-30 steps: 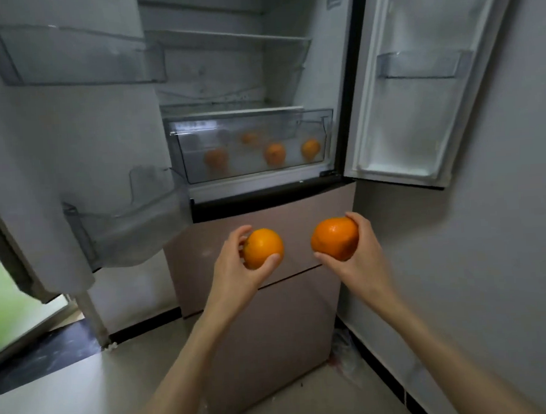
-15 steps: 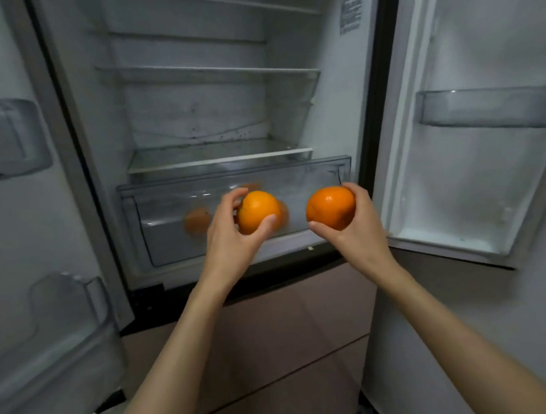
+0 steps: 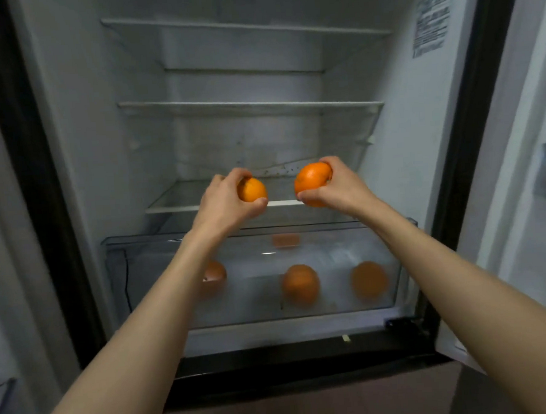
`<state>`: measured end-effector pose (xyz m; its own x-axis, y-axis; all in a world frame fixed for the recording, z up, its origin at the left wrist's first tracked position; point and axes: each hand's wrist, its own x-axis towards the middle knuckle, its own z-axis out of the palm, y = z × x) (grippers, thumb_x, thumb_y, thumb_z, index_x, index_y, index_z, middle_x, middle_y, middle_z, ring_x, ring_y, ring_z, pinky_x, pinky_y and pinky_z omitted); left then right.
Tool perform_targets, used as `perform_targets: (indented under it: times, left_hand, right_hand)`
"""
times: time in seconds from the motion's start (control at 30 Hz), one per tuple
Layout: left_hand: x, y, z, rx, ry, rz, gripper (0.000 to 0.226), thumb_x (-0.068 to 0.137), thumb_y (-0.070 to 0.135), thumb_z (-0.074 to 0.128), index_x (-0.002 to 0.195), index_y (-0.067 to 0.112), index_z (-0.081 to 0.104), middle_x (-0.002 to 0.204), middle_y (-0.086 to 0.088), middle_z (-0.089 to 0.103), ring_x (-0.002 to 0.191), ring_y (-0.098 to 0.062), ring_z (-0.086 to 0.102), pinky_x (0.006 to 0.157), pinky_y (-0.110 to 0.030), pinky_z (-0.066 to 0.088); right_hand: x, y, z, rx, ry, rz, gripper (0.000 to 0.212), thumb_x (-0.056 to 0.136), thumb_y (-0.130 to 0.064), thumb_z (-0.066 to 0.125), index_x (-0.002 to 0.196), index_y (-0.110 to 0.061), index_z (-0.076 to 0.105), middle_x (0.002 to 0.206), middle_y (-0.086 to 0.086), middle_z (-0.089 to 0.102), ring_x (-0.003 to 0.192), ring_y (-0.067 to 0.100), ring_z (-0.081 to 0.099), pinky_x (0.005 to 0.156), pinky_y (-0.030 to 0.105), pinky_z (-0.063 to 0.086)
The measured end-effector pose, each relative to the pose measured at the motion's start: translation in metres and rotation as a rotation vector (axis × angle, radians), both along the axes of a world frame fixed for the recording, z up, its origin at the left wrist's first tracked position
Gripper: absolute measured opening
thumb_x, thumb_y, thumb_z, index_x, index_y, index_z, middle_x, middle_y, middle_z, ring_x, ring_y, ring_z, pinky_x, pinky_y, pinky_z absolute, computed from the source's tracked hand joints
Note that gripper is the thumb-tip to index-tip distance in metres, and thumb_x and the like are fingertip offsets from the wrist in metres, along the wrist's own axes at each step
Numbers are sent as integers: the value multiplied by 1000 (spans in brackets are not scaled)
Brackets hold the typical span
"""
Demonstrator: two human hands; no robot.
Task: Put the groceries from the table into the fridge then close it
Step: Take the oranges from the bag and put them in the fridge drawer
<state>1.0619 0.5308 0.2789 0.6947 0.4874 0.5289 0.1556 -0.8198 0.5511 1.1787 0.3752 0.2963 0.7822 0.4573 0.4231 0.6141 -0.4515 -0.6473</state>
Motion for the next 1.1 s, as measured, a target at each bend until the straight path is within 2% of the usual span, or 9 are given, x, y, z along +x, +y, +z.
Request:
perform_targets:
  times: [0.07,0.2,0.3,0.37,0.5,0.63,0.8,0.9,1.1]
  left_hand:
    - [10,6,-3,12,126,22,55,77,36,69,127,26,50,122,-12,53,112,-28,49,91,-31,38]
    - [24,16,-13,-31,379,16,44,76,43,67,116,29,56,114,-5,60,103,-23,55,88,-32,46]
    - [30,20,-15,-45,456,-10,17,80,45,62,90,31,61,91,0,64,92,-21,61,83,-31,50]
    - [31,24,-18,-31,470,-11,17,82,42,58,73,28,61,80,2,66,80,-18,64,78,-30,53]
    - [27,20,-23,108,402,64,29,87,44,47,71,23,60,77,1,63,80,-22,60,67,-30,42]
    - [13,7,-33,351,129,98,30,95,42,37,93,26,62,77,3,60,77,-24,56,61,-31,37]
    - [3,3,-57,759,-254,22,28,92,34,43,91,20,68,84,4,66,76,-17,63,49,-23,37]
    - [2,9,-82,874,-389,2,20,91,26,51,94,17,69,89,-1,67,81,-18,61,65,-27,41]
    - [7,18,-117,891,-505,109,30,93,26,55,123,23,58,110,-6,57,102,-24,51,88,-36,32]
  right_hand:
    - [16,12,-1,-161,81,36,74,66,-31,79,128,-17,42,124,8,50,107,27,52,71,35,52]
    - [34,22,-7,-564,160,113,53,70,-32,75,117,-13,57,109,6,58,90,22,55,72,31,49]
    - [43,20,-13,-776,406,231,28,62,-39,76,80,-18,70,83,8,65,67,22,59,65,31,51]
    - [50,18,-17,-850,448,236,30,66,-46,73,77,-18,68,79,7,64,64,22,58,61,30,49]
    - [52,13,-18,-694,288,88,42,89,-49,52,90,-9,66,84,8,68,67,28,63,60,31,53]
    - [36,7,-33,-566,-31,59,58,94,-55,34,103,-10,69,108,10,67,99,28,61,90,36,47]
    - [8,-4,-51,-480,-420,-65,58,96,-53,20,94,-20,68,98,11,68,98,33,60,76,37,41]
    - [0,-5,-73,-412,-701,-112,62,95,-49,13,94,-19,67,92,8,70,91,30,62,81,39,35]
    - [2,-11,-101,-316,-844,-89,53,87,-58,34,119,-22,58,109,4,63,102,27,57,91,42,25]
